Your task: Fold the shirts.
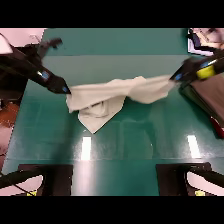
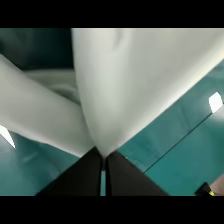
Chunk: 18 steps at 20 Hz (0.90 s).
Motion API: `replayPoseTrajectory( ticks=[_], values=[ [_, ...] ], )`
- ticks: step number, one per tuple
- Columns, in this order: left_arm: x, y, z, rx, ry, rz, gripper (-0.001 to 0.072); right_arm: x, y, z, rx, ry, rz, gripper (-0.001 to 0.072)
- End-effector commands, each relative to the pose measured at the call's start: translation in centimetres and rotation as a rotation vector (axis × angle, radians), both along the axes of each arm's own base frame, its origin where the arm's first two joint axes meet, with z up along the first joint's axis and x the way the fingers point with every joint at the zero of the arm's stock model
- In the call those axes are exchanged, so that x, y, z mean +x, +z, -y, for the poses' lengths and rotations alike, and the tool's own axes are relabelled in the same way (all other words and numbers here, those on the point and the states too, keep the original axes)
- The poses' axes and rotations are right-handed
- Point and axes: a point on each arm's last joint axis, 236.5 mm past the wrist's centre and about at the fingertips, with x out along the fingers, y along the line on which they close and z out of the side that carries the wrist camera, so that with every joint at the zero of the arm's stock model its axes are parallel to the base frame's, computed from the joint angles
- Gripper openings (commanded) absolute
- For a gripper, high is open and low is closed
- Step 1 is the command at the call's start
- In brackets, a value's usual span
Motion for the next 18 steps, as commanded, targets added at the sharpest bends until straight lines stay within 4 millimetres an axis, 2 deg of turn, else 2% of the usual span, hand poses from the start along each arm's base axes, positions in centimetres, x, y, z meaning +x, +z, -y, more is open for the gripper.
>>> replayPoseTrajectory(
  ticks=[1,3,5,8,10,11,13,16,17,18],
  values=[
    [-1.6,-7.0,0.1,0.012,-0.012,-0.188,0.0025,-3.9,-9.2,-3.8,-0.005,0.116,-0.239,0.0013],
    [-2.7,-8.3,-0.1,0.018,-0.017,-0.235,0.0025,-6.2,-11.8,-5.1,-0.016,0.164,-0.301,0.0013],
    [-3.1,-8.5,-0.1,0.02,-0.029,-0.25,0.0025,-8.0,-13.3,-5.7,-0.025,0.192,-0.344,0.0014],
    [-4.0,-8.3,-0.4,0.027,-0.061,-0.274,0.0025,-10.1,-13.6,-5.4,-0.025,0.251,-0.405,0.0042],
    [-5.0,-8.3,-0.9,0.045,-0.099,-0.3,0.0025,-11.2,-12.6,-4.7,-0.008,0.286,-0.425,0.0341],
    [-5.3,-8.3,-1.1,0.057,-0.105,-0.31,0.0025,-11.4,-11.9,-4.1,-0.004,0.283,-0.42,0.0399],
    [-5.3,-8.4,-1.3,0.064,-0.106,-0.312,0.0025,-10.4,-10.6,-2.3,-0.01,0.236,-0.342,0.0399],
    [-4.7,-8.4,-1.0,0.053,-0.085,-0.292,0.0025,-5.1,-9.0,0.5,-0.031,0.039,-0.107,0.0397],
    [-4.6,-8.3,-0.8,0.043,-0.083,-0.289,0.0025,-3.8,-8.8,1.2,-0.031,-0.005,-0.064,0.0396],
    [-4.6,-8.3,-0.6,0.036,-0.083,-0.29,0.0025,-3.5,-9.2,1.5,-0.033,-0.018,-0.071,0.0397]
  ],
)
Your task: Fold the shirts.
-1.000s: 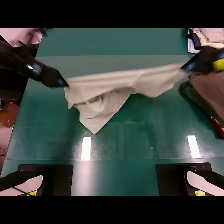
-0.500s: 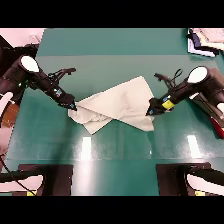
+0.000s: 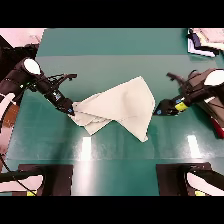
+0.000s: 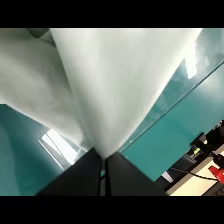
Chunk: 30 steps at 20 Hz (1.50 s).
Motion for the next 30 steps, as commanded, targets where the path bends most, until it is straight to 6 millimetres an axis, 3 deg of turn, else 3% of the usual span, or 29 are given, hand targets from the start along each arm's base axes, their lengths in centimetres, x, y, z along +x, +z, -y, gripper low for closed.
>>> replayPoseTrajectory(
  ticks=[1,7,12,14,19,22,24,27,30],
  values=[
    [0.2,0.1,0.4,-0.016,0.008,0.004,0.0025,2.7,-0.3,1.9,-0.016,-0.094,0.071,0.0396],
    [0.2,0.1,0.4,-0.017,0.008,0.003,0.0025,4.4,-8.0,-0.1,-0.066,-0.056,-0.048,0.0347],
    [0.2,0.1,0.4,-0.017,0.008,0.004,0.0025,4.4,-10.9,0.2,-0.103,-0.054,-0.098,0.0323],
    [0.2,0.1,0.4,-0.017,0.009,0.006,0.0025,4.7,-11.0,1.0,-0.12,-0.071,-0.091,0.0323],
    [0.8,0.0,0.5,-0.019,0.021,0.026,0.0025,4.4,-11.1,-0.2,-0.135,-0.034,-0.079,0.0313],
    [0.5,0.1,0.5,-0.019,0.016,0.017,0.0025,4.0,-11.5,0.1,-0.173,-0.001,-0.077,0.0287],
    [0.5,0.1,0.5,-0.019,0.016,0.017,0.0025,4.1,-11.1,0.2,-0.176,0.001,-0.063,0.0015],
    [0.3,0.1,0.3,-0.012,0.008,0.011,0.0025,4.6,-8.8,1.3,-0.209,0.0,0.018,0.0015],
    [0.5,0.8,0.1,-0.006,-0.003,0.021,0.0024,4.7,-3.7,3.6,-0.2,-0.066,0.128,0.0015]
  ],
)
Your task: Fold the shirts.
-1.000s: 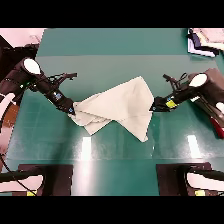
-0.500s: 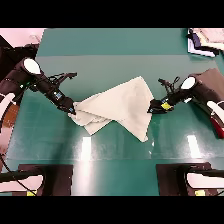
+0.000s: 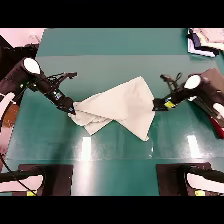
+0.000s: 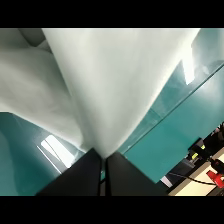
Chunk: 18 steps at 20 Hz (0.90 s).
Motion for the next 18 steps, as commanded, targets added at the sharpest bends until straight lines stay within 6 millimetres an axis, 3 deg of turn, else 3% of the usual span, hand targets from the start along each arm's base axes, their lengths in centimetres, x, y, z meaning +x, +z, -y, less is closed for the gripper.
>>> replayPoseTrajectory(
  ticks=[1,3,6,10,13,15,16,18],
  values=[
    [0.5,0.8,-0.1,0.005,-0.009,0.021,0.0024,-0.4,5.1,2.9,-0.01,-0.057,0.112,0.0015],
    [1.9,1.7,0.5,-0.022,0.011,0.079,0.0025,-1.1,8.2,5.5,-0.014,-0.13,0.177,0.0014],
    [4.7,3.4,3.3,-0.152,0.088,0.17,0.0025,-1.9,11.3,8.3,-0.023,-0.221,0.256,0.0014],
    [6.7,4.5,4.7,-0.223,0.151,0.232,0.0025,-3.0,12.0,8.7,-0.026,-0.227,0.255,0.0014],
    [6.0,4.4,4.6,-0.218,0.131,0.208,0.0033,-3.2,11.9,8.5,-0.024,-0.22,0.239,0.0014],
    [5.1,3.8,3.4,-0.177,0.103,0.181,0.0521,-3.4,11.8,8.5,-0.023,-0.218,0.233,0.0015],
    [5.2,3.3,2.3,-0.144,0.109,0.179,0.0561,-3.5,11.8,8.5,-0.022,-0.216,0.229,0.0014],
    [6.7,3.0,-0.3,-0.117,0.185,0.198,0.0561,-3.6,11.7,8.5,-0.022,-0.214,0.224,0.0014]
  ],
)
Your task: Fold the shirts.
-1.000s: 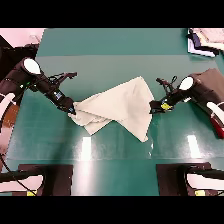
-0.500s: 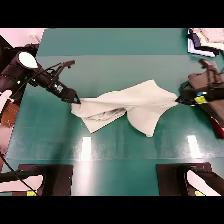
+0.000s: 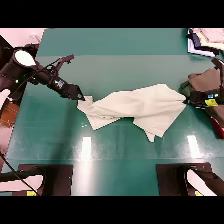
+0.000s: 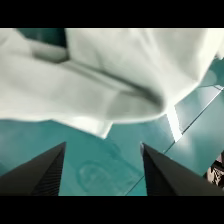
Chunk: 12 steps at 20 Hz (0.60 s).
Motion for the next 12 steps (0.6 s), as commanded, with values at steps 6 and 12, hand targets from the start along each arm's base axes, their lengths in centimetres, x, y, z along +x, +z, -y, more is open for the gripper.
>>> replayPoseTrajectory(
  ticks=[6,12],
  values=[
    [7.3,-4.4,-6.5,0.019,0.3,0.028,0.0483,-0.5,0.0,-0.3,0.009,0.008,-0.015,0.0015],
    [7.0,-11.5,-5.1,-0.031,0.298,-0.168,0.0483,-0.9,-0.1,-0.4,0.011,0.015,-0.032,0.0015]
  ],
)
